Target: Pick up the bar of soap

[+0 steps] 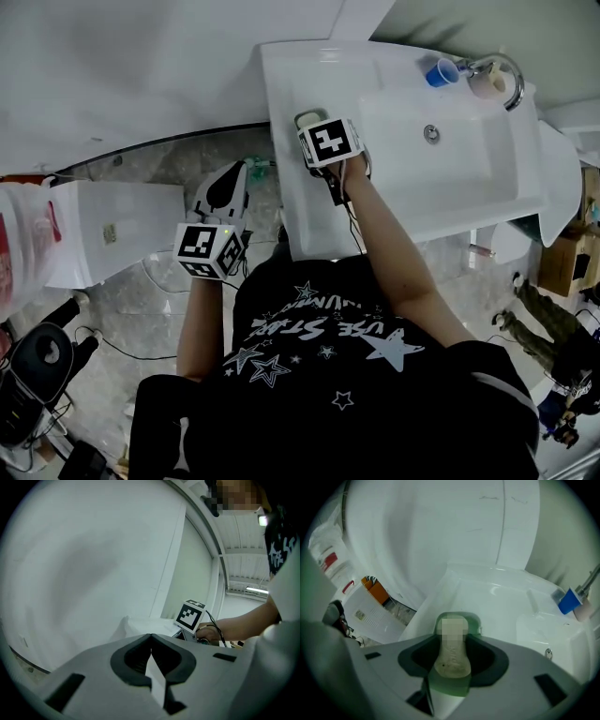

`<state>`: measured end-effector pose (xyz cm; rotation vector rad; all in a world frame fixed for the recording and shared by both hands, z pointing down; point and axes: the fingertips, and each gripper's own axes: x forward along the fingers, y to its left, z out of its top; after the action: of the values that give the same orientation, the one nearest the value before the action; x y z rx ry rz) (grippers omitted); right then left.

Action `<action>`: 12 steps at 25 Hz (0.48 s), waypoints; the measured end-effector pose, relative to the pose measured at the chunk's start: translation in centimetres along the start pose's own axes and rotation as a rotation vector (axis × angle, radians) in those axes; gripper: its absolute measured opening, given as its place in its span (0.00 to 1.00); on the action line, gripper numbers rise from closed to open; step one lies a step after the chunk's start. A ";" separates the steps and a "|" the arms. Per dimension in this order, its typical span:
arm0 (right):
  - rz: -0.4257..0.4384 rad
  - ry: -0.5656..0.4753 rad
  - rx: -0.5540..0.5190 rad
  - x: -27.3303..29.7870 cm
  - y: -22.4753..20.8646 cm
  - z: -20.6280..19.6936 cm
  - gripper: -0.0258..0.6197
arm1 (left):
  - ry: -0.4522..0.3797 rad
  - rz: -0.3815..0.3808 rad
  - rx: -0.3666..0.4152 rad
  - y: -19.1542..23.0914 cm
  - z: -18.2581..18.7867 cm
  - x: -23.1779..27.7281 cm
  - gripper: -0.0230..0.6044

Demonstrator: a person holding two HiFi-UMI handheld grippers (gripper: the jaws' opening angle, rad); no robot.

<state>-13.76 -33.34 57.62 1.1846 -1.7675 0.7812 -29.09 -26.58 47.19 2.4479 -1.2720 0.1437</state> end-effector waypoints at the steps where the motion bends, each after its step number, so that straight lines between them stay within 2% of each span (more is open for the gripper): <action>1: 0.006 -0.007 0.008 -0.1 -0.1 -0.1 0.33 | 0.002 0.004 0.002 -0.1 0.0 -0.2 0.05; 5: 0.061 -0.054 0.055 -1.1 -0.4 0.1 0.32 | 0.009 0.033 0.008 -0.4 0.0 -0.8 0.05; 12: 0.227 -0.180 0.109 -5.1 0.0 0.5 0.32 | -0.011 0.069 0.026 -3.0 0.7 -1.5 0.05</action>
<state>-12.91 -31.65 52.83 1.1688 -2.0563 0.9375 -27.61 -24.15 45.35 2.4307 -1.3680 0.1669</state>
